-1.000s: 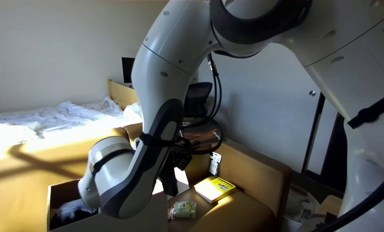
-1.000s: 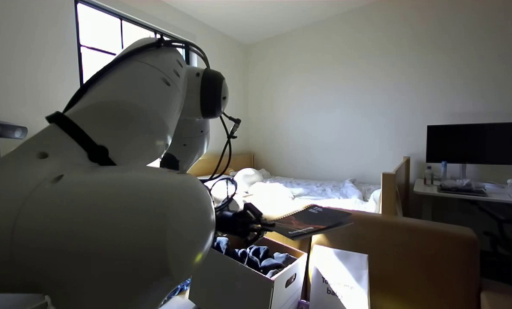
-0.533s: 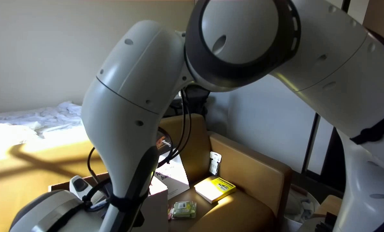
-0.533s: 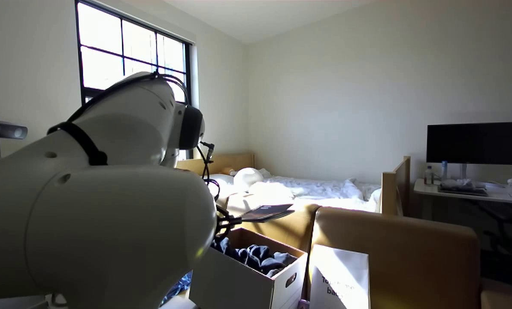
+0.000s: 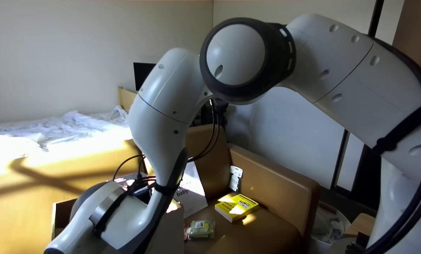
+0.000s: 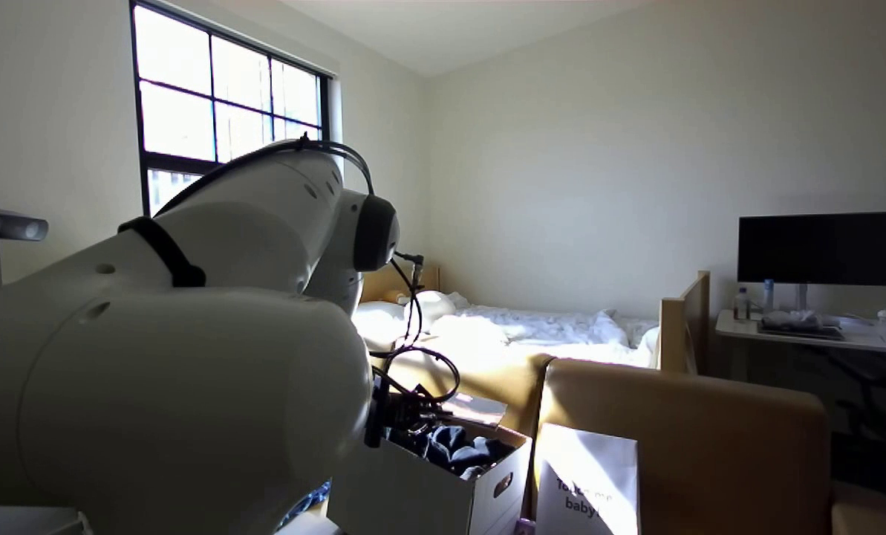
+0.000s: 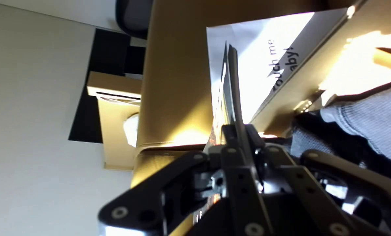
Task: Put the black and yellow books in the box, respectively
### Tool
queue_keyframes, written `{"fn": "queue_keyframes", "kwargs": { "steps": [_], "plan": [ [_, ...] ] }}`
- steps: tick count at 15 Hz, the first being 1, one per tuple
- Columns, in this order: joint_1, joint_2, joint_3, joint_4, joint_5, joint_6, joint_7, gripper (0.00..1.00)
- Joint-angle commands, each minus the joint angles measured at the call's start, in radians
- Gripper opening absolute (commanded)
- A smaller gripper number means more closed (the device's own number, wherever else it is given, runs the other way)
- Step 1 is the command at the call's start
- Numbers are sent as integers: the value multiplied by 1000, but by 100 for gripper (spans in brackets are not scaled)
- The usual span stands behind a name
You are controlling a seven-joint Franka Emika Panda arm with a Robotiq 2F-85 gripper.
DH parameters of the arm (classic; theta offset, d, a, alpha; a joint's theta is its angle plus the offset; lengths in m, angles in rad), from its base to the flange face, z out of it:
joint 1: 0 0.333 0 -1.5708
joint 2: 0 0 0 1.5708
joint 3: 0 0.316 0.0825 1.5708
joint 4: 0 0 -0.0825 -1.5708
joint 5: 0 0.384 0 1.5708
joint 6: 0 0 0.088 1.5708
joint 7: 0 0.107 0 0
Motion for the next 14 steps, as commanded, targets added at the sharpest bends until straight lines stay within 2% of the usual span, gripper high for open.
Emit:
{"fn": "queue_keyframes", "kwargs": {
  "steps": [1, 5, 6, 10, 14],
  "plan": [
    [-67, -27, 62, -29, 12, 120, -41, 4],
    [-88, -27, 120, -55, 72, 227, -11, 4],
    [-83, -29, 130, -59, 103, 221, 14, 3],
    [-84, -68, 171, -66, 278, 216, 89, 3],
    [-84, -128, 176, -100, 436, 251, 203, 3]
  ]
}}
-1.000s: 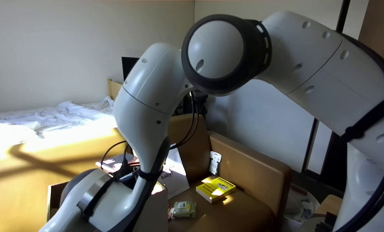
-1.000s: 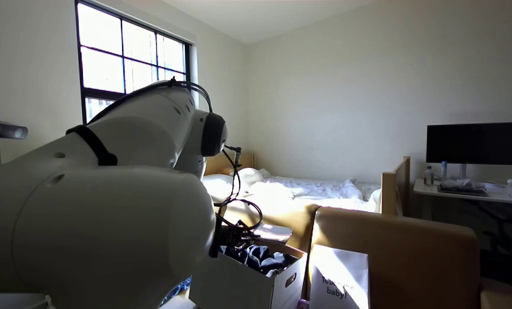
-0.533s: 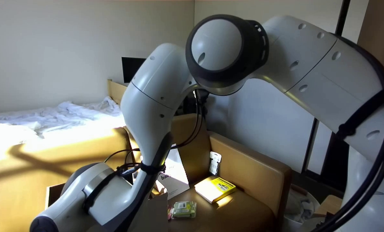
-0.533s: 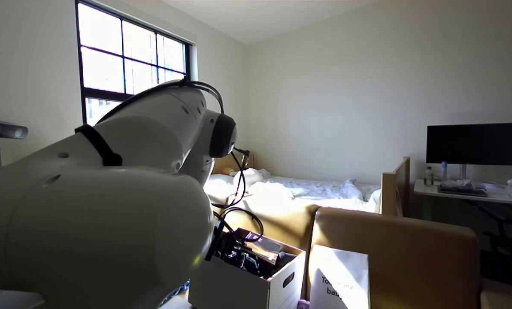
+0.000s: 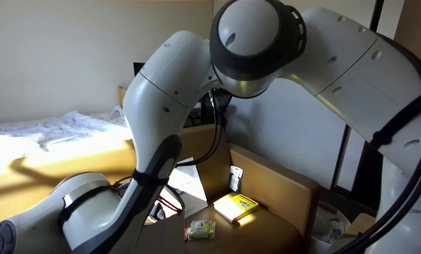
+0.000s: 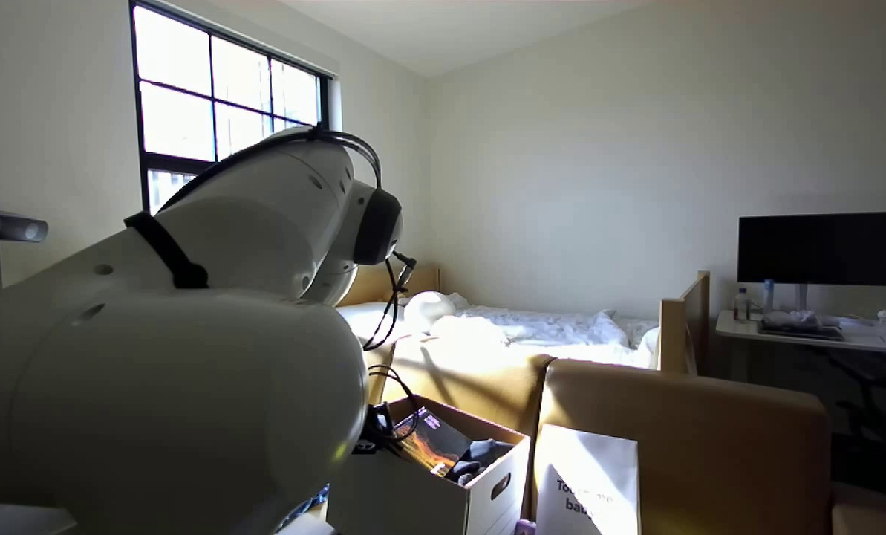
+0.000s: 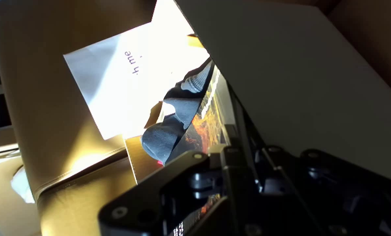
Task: Put the black and yellow books in the box, respectively
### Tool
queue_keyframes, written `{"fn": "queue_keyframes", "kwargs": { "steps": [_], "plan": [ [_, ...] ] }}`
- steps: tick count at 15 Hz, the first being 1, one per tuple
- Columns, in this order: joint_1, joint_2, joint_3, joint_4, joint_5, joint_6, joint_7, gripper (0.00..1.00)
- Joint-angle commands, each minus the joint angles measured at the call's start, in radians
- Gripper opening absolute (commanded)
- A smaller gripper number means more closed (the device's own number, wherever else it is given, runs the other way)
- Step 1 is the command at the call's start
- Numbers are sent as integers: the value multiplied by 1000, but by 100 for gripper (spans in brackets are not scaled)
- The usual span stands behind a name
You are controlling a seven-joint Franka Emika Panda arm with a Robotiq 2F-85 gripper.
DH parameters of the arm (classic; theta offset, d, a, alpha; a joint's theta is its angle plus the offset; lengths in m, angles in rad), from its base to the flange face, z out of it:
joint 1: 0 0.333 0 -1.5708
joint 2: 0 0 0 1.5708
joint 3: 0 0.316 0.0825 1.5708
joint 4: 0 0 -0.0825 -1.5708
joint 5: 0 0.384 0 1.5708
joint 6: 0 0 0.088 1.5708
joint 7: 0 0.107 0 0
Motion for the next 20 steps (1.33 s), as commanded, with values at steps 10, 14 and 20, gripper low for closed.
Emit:
{"fn": "queue_keyframes", "kwargs": {
  "steps": [10, 14, 20],
  "plan": [
    [25, -234, -66, -165, 252, 66, 168, 73],
    [11, -406, -66, -336, 270, -5, 156, 98],
    [-95, -519, -157, -505, 237, -168, 121, 100]
  ]
}}
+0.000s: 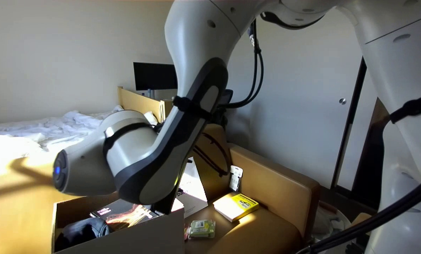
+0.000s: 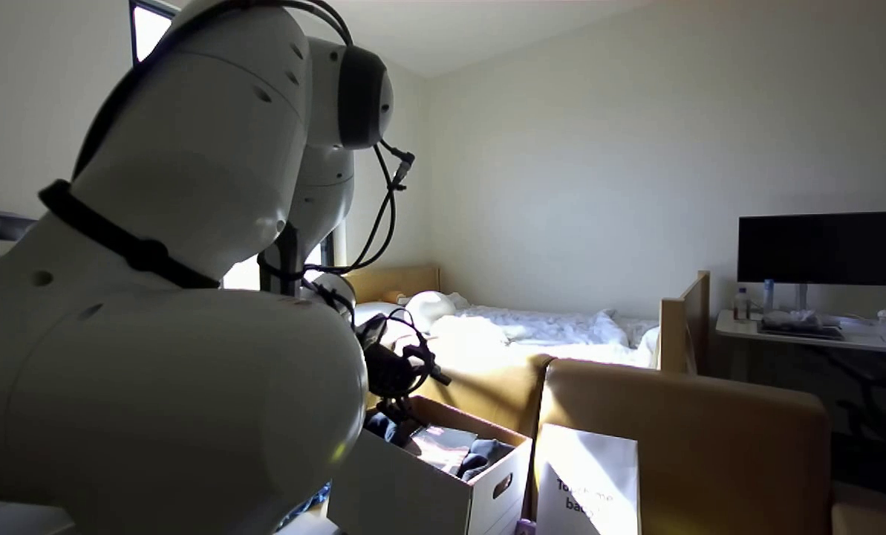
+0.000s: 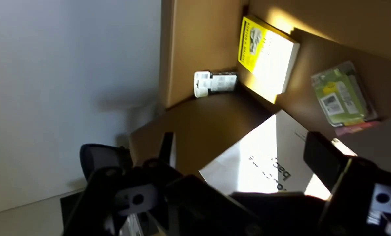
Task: Put the black and yellow books in the box, respectively
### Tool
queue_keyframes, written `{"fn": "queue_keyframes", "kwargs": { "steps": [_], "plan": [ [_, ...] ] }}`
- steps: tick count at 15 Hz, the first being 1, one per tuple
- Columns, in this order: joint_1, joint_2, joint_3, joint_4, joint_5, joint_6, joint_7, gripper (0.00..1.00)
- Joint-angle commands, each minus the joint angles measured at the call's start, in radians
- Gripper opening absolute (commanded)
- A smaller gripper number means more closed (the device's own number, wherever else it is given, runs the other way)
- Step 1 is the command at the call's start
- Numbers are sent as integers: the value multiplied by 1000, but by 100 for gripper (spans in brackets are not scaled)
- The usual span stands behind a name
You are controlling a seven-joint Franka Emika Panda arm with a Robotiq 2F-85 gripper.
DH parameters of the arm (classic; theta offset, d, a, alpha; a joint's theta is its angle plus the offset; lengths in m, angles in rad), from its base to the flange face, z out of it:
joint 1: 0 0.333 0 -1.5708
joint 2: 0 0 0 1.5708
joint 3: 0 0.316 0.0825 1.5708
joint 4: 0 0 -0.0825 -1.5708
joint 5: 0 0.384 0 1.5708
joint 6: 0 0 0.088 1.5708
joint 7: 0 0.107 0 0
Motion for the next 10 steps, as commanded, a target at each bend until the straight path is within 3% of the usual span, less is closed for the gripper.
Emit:
{"fn": "queue_keyframes", "kwargs": {
  "steps": [1, 3, 5, 7, 10],
  "plan": [
    [-114, -73, -53, -130, -25, 33, -58, 100],
    [-200, -94, -92, -187, -134, 157, -133, 100],
    [-284, -92, -149, -224, -334, 325, -163, 100],
    [-246, -77, -315, -219, -515, 483, -132, 100],
    [-215, 5, -536, -119, -790, 707, -86, 100]
  ]
}}
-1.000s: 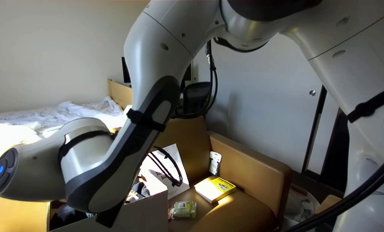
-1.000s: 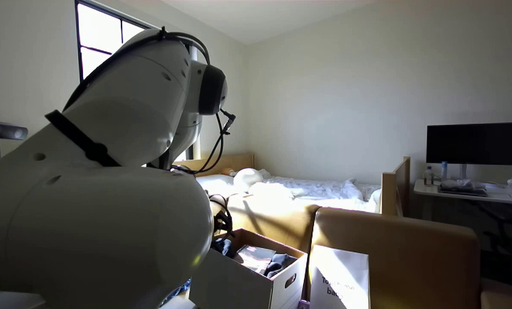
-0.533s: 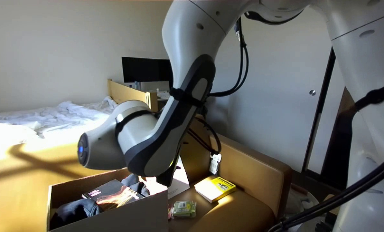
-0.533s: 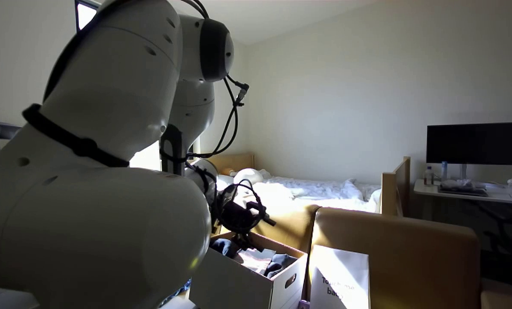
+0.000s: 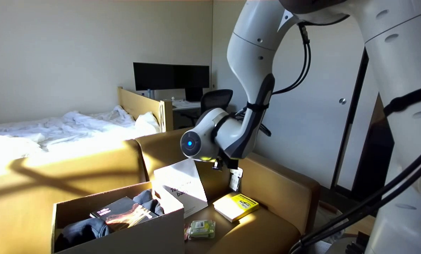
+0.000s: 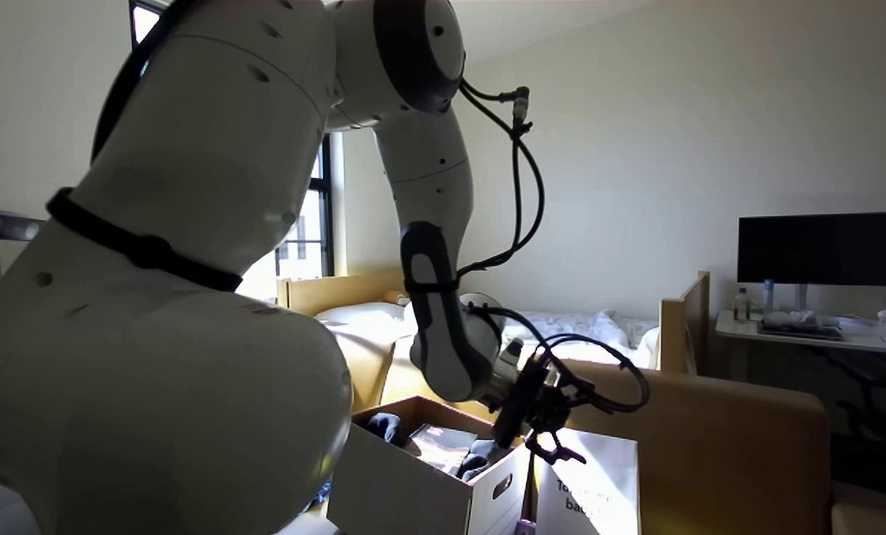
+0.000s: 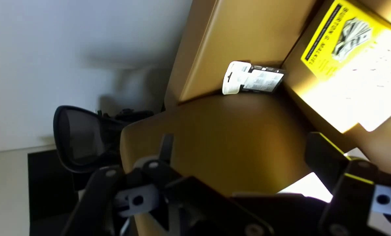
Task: Put the black and yellow books in the box, respectively
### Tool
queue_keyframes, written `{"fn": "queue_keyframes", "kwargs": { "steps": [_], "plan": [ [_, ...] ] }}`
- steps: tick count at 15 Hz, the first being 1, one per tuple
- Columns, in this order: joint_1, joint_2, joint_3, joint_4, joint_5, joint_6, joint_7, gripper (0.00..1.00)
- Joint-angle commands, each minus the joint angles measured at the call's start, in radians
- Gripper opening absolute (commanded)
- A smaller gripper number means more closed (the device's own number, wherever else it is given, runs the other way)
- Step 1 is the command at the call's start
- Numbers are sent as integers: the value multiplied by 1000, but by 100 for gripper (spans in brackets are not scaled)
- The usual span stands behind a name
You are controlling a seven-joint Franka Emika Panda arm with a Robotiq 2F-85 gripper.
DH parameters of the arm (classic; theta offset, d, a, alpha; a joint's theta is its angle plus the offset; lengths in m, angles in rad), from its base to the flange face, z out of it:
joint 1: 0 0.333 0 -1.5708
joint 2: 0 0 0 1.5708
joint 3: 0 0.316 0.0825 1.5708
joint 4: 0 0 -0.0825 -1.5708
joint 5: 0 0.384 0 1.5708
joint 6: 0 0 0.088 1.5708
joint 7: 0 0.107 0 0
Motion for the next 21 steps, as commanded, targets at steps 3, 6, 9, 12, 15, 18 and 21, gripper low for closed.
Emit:
{"fn": "queue_keyframes", "kwargs": {
  "steps": [3, 6, 9, 12, 15, 18, 21],
  "plan": [
    [14, 177, -275, 237, -462, 337, 113, 100],
    [-75, 335, -252, 446, -726, 472, 295, 100],
    [-198, 400, -138, 503, -985, 578, 473, 100],
    [-357, 354, 86, 410, -945, 570, 432, 100],
    [-451, 318, 213, 339, -944, 644, 490, 100],
    [-421, 368, 190, 383, -940, 639, 490, 100],
    [-418, 377, 187, 397, -940, 637, 490, 100]
  ]
}}
